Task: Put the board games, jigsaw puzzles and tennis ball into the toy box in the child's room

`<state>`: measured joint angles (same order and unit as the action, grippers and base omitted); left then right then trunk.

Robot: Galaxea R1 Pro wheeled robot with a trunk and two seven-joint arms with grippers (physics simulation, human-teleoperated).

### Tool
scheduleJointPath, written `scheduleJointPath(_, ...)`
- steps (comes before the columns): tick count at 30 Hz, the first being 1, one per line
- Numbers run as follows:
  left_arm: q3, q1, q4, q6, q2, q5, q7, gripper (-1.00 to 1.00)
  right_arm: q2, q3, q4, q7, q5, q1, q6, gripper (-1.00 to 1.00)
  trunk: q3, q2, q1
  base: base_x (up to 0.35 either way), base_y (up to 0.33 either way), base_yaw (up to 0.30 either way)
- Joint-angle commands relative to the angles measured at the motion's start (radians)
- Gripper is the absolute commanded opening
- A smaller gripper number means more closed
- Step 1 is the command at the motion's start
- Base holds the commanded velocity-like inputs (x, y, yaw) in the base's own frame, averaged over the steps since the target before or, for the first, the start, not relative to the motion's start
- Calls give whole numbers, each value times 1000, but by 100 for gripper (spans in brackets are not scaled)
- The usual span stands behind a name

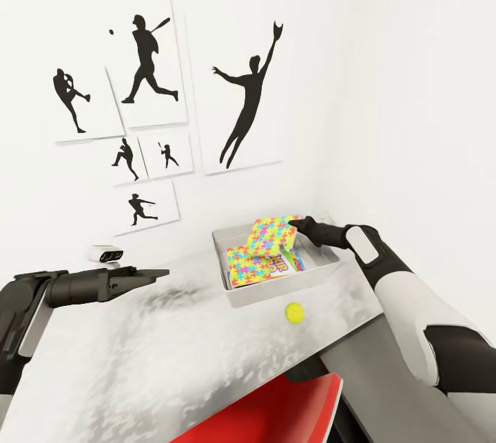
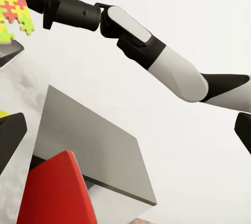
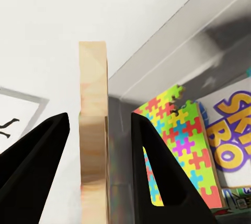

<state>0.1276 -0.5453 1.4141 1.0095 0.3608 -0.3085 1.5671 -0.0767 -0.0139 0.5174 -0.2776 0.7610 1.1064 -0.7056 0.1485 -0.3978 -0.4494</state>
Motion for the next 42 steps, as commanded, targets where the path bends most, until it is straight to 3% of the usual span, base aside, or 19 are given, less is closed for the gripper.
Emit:
scheduleJointPath(1,-1,-1,0,11,-1,0,4,100,-2,0,1,-3,0,0,-5,-100,2,-2,-1,0,0,0)
scheduleJointPath(11,-1,-21,2,30,-8,-11,4,100,-4,3,1,-7,1,1,-42,-100,6,-2,-1,0,0,0)
scheduleJointPath(15,-1,-105,3,37,-9,-14,4,100,1,3,1,-6,0,4,-59,-100,10,-2,-1,0,0,0)
scheduleJointPath(20,-2,-131,2,38,-10,-14,4,100,1,3,2,-8,0,4,-61,-100,14,-2,-1,0,0,0)
scheduleJointPath(25,-3,-139,2,38,-12,-13,4,100,0,3,2,-8,0,4,-61,-100,17,-2,-1,0,0,0)
scheduleJointPath(31,-6,-140,0,37,-32,-6,4,100,1,3,1,-5,1,4,-61,-100,25,-2,-1,0,0,0)
scheduleJointPath(42,-21,-139,-1,34,-36,-1,4,100,-1,3,2,-6,0,4,-60,-100,43,-2,-1,0,0,0)
